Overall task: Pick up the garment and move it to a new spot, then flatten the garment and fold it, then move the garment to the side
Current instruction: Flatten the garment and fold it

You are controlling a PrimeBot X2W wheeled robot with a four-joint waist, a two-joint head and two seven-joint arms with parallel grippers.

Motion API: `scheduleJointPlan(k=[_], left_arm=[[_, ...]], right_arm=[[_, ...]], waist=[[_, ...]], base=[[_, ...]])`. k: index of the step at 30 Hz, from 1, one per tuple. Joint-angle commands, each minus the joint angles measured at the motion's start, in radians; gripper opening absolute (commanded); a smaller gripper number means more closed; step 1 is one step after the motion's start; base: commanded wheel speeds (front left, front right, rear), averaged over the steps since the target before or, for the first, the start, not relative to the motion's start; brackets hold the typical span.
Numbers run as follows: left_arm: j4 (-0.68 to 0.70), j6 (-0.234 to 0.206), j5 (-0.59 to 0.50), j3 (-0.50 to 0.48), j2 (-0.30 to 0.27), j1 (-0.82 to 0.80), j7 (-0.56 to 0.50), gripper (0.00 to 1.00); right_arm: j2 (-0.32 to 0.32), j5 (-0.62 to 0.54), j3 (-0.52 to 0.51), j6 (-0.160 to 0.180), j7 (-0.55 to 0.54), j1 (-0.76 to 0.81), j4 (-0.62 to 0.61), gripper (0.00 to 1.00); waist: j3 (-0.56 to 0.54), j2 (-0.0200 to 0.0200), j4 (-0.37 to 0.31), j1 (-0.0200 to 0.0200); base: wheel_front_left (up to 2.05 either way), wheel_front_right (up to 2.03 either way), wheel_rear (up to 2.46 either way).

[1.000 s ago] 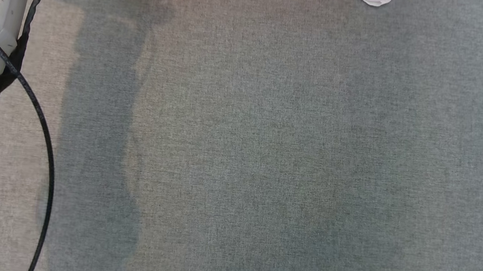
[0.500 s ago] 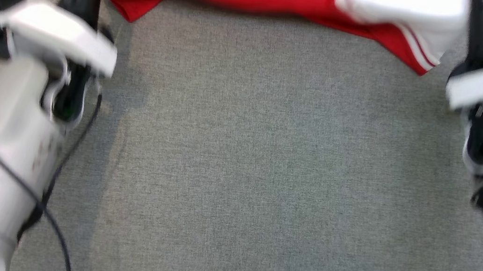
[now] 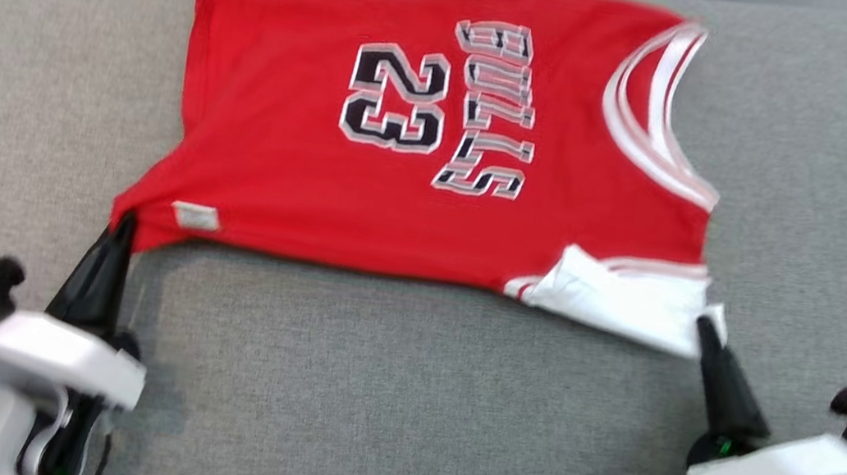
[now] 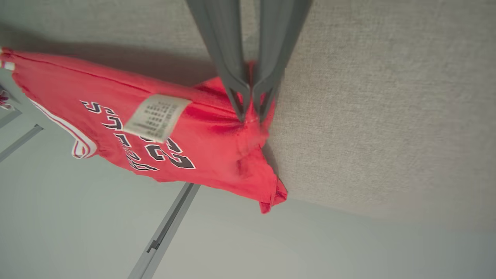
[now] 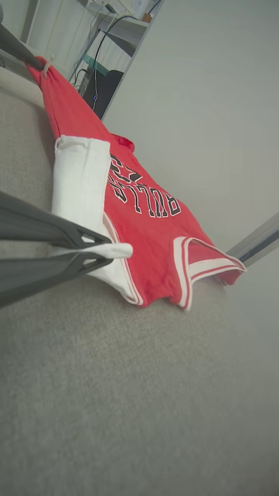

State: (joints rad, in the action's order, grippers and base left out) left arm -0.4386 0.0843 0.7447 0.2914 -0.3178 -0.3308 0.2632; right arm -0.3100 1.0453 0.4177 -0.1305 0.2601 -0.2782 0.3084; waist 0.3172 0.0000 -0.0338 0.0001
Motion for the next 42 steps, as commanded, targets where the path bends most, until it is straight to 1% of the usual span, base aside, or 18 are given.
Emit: scheduleJointPlan(k=[1,4,7,10,15,16,18,20,22,27,30,32,36,38,42], left_arm=[[0.029,-0.017,-0.004,-0.016,-0.020,0.043,0.002,0.00],[0.117,-0.058,0.000,-0.035,-0.041,0.150,0.001,0.00],[0.211,-0.105,0.007,-0.047,-0.061,0.257,-0.018,0.00],[0.310,-0.152,0.016,-0.056,-0.080,0.348,-0.054,0.00],[0.459,-0.228,0.029,-0.071,-0.116,0.498,-0.120,0.00],[0.512,-0.255,0.033,-0.077,-0.132,0.548,-0.148,0.00],[0.561,-0.284,0.036,-0.084,-0.146,0.593,-0.174,0.00],[0.608,-0.307,0.036,-0.094,-0.164,0.627,-0.194,0.00],[0.642,-0.326,0.040,-0.098,-0.170,0.657,-0.213,0.00],[0.695,-0.361,0.043,-0.105,-0.190,0.697,-0.250,0.00],[0.713,-0.374,0.038,-0.102,-0.200,0.704,-0.275,0.00],[0.718,-0.372,0.036,-0.093,-0.210,0.691,-0.292,0.00],[0.721,-0.369,0.042,-0.088,-0.216,0.661,-0.311,0.00],[0.718,-0.361,0.044,-0.082,-0.223,0.640,-0.326,0.00],[0.705,-0.342,0.039,-0.067,-0.237,0.579,-0.357,0.00]], right_arm=[[0.015,-0.010,-0.014,-0.001,0.006,0.037,-0.033,0.00],[0.038,-0.041,-0.045,0.000,0.006,0.141,-0.090,0.00],[0.056,-0.074,-0.054,0.000,0.000,0.233,-0.137,0.00],[0.072,-0.106,-0.072,0.000,-0.043,0.324,-0.188,0.00],[0.108,-0.169,-0.132,0.000,-0.141,0.475,-0.287,0.00],[0.124,-0.193,-0.162,-0.001,-0.188,0.529,-0.333,0.00],[0.143,-0.223,-0.186,-0.001,-0.236,0.578,-0.382,0.00],[0.163,-0.253,-0.214,-0.001,-0.278,0.616,-0.430,0.00],[0.185,-0.280,-0.239,-0.001,-0.321,0.648,-0.470,0.00],[0.219,-0.333,-0.296,-0.001,-0.401,0.686,-0.549,0.00],[0.229,-0.363,-0.324,-0.001,-0.429,0.672,-0.573,0.00],[0.229,-0.386,-0.339,-0.001,-0.441,0.644,-0.581,0.00],[0.215,-0.425,-0.332,-0.001,-0.456,0.589,-0.581,0.00],[0.209,-0.439,-0.321,-0.001,-0.458,0.538,-0.570,0.00],[0.175,-0.460,-0.294,-0.001,-0.438,0.421,-0.532,0.00]], waist=[[-0.036,0.0000,-0.019,-0.0001],[-0.075,0.0000,-0.035,-0.0001],[-0.117,0.0000,-0.043,-0.0001],[-0.150,0.0000,-0.046,-0.0001],[-0.203,0.0000,-0.047,-0.0001],[-0.216,0.0000,-0.046,-0.0001],[-0.225,0.0000,-0.044,-0.0001],[-0.226,0.0000,-0.042,-0.0001],[-0.229,0.0000,-0.041,-0.0001],[-0.231,0.0000,-0.038,-0.0001],[-0.224,0.0000,-0.037,-0.0001],[-0.215,0.0000,-0.035,-0.0001],[-0.193,0.0000,-0.035,-0.0001],[-0.171,0.0000,-0.032,-0.0001],[-0.116,0.0000,-0.026,-0.0001]], base=[[0.00,0.00,0.00],[0.00,0.00,0.00],[0.00,0.00,0.00],[0.00,0.00,0.00],[0.00,0.00,0.00],[0.00,0.00,0.00],[0.00,0.00,0.00],[0.00,0.00,0.00],[0.00,0.00,0.00],[0.00,0.00,0.00],[0.00,0.00,0.00],[0.00,0.00,0.00],[0.00,0.00,0.00],[0.00,0.00,0.00],[0.00,0.00,0.00]])
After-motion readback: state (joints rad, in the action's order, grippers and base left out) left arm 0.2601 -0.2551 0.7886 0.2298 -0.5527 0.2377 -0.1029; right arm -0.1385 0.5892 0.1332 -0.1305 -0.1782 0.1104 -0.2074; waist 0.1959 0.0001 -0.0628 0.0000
